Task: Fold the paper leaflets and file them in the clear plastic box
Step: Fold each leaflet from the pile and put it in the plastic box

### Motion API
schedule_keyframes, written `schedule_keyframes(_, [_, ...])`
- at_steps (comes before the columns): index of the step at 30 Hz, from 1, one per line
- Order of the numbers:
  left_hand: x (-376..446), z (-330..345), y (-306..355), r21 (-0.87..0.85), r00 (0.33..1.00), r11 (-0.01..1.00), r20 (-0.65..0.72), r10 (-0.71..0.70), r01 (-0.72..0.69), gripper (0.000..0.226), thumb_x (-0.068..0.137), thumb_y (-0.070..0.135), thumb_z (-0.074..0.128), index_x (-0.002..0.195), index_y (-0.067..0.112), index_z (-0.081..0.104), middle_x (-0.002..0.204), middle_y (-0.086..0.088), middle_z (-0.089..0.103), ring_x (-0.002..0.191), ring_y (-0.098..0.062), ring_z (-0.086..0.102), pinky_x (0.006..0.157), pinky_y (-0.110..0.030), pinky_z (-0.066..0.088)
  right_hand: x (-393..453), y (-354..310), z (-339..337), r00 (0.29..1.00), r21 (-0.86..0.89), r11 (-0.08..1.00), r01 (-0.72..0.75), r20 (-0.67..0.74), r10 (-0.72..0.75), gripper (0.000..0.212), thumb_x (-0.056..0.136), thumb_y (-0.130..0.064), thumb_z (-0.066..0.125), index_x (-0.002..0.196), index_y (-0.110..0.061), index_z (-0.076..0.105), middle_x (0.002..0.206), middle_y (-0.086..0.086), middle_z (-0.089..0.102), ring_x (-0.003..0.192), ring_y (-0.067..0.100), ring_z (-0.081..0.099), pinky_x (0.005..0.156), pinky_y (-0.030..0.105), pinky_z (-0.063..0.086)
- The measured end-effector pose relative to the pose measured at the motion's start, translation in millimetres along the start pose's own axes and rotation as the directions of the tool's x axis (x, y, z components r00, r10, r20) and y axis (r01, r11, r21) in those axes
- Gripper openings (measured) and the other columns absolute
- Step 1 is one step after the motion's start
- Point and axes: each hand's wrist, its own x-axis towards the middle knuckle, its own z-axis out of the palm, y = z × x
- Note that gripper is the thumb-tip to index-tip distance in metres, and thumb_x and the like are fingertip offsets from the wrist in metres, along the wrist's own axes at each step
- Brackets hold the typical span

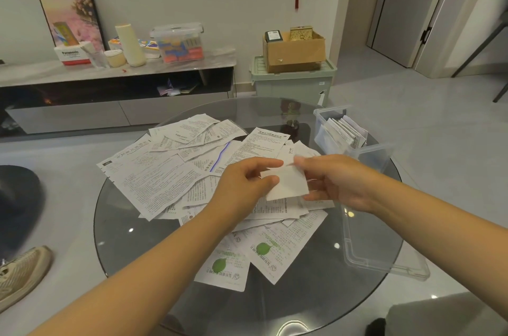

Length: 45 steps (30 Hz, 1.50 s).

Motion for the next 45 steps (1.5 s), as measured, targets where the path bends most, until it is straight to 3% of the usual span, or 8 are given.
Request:
schedule_keyframes(3, [2, 1, -2, -0.034, 0.999, 0.999, -0.036, -0.008, 0.007, 0.023, 0.081, 0.016, 0.072, 0.092, 0.036, 0.070, 0.072, 0.007, 0.047, 0.067, -0.007, 0.049, 0.066, -0.018, 0.044, -2, 1, 0, 0.984, -0.327, 0.940, 0.095, -0.110, -0.137, 0.016, 0.084, -0.026, 0.068, 0.089, -0.012, 0.073, 0.087, 0.001, 0.072, 0.070, 0.011, 0.061, 0.060, 0.021, 0.046])
schedule_keyframes(8, [4, 4, -1, -0.037, 0.998, 0.999, -0.047, -0.036, 0.034, 0.019, 0.080, 0.014, 0.073, 0.090, 0.030, 0.073, 0.067, 0.010, 0.052, 0.061, -0.002, 0.053, 0.059, -0.013, 0.044, -2, -6, -3, 0.930, -0.760, 0.615, 0.210, -0.039, -0.366, 0.016, 0.084, -0.032, 0.067, 0.085, -0.019, 0.074, 0.084, -0.005, 0.070, 0.081, 0.013, 0.062, 0.071, 0.026, 0.048])
schedule_keyframes(13, [6, 9, 3, -0.051, 0.999, 0.999, -0.036, 0.006, -0.008, 0.025, 0.083, 0.018, 0.071, 0.102, 0.033, 0.068, 0.085, 0.007, 0.058, 0.081, -0.009, 0.060, 0.072, -0.018, 0.052, -7, -10, -10, 0.916, -0.741, 0.613, 0.274, 0.006, -0.401, 0.007, 0.083, -0.028, 0.070, 0.084, -0.023, 0.073, 0.079, -0.006, 0.069, 0.069, 0.007, 0.058, 0.064, 0.019, 0.046])
schedule_keyframes(20, [13, 20, 6, 0.025, 0.998, 0.999, -0.053, -0.027, 0.028, 0.038, 0.087, 0.035, 0.064, 0.123, 0.034, 0.051, 0.116, 0.012, 0.059, 0.094, 0.000, 0.059, 0.088, -0.031, 0.052, -10, -22, -30, 0.825, -0.721, 0.642, 0.261, -0.179, -0.536, 0.013, 0.086, -0.021, 0.065, 0.074, -0.027, 0.065, 0.068, -0.004, 0.063, 0.059, 0.006, 0.050, 0.055, 0.018, 0.035])
schedule_keyframes(25, [17, 31, 7, 0.086, 0.999, 0.995, -0.034, -0.039, 0.041, 0.033, 0.090, 0.035, 0.060, 0.121, 0.031, 0.052, 0.113, 0.011, 0.059, 0.095, -0.003, 0.059, 0.082, -0.023, 0.049, -3, -29, -59, 0.605, -0.680, 0.696, 0.232, -0.459, -0.651, 0.004, 0.087, -0.017, 0.063, 0.090, -0.018, 0.065, 0.074, 0.003, 0.062, 0.060, 0.009, 0.051, 0.050, 0.019, 0.035])
schedule_keyframes(28, [20, 37, 6, 0.132, 0.998, 0.990, -0.036, -0.054, 0.059, 0.026, 0.091, 0.033, 0.058, 0.117, 0.031, 0.054, 0.110, 0.012, 0.058, 0.099, -0.005, 0.056, 0.088, -0.026, 0.048, 7, -28, -74, 0.555, -0.675, 0.717, 0.174, -0.534, -0.637, 0.012, 0.085, -0.013, 0.060, 0.096, -0.016, 0.063, 0.080, 0.006, 0.065, 0.070, 0.017, 0.058, 0.053, 0.019, 0.038])
schedule_keyframes(41, [28, 52, 1, 0.173, 0.994, 0.979, -0.033, -0.104, 0.108, 0.021, 0.095, 0.025, 0.048, 0.112, 0.034, 0.055, 0.107, 0.015, 0.057, 0.100, -0.006, 0.056, 0.073, -0.014, 0.040, 43, -40, -78, 0.632, -0.646, 0.762, 0.052, -0.569, -0.526, 0.013, 0.081, -0.006, 0.060, 0.090, -0.012, 0.065, 0.084, 0.002, 0.060, 0.073, 0.019, 0.056, 0.050, 0.021, 0.040])
schedule_keyframes(45, [29, 51, 0, 0.173, 0.994, 0.978, -0.036, -0.108, 0.113, 0.023, 0.094, 0.022, 0.048, 0.114, 0.032, 0.056, 0.108, 0.015, 0.057, 0.100, -0.007, 0.056, 0.074, -0.016, 0.042, 48, -37, -77, 0.673, -0.663, 0.748, 0.005, -0.551, -0.493, 0.013, 0.079, -0.005, 0.063, 0.085, -0.017, 0.061, 0.089, 0.006, 0.063, 0.083, 0.025, 0.061, 0.061, 0.026, 0.046])
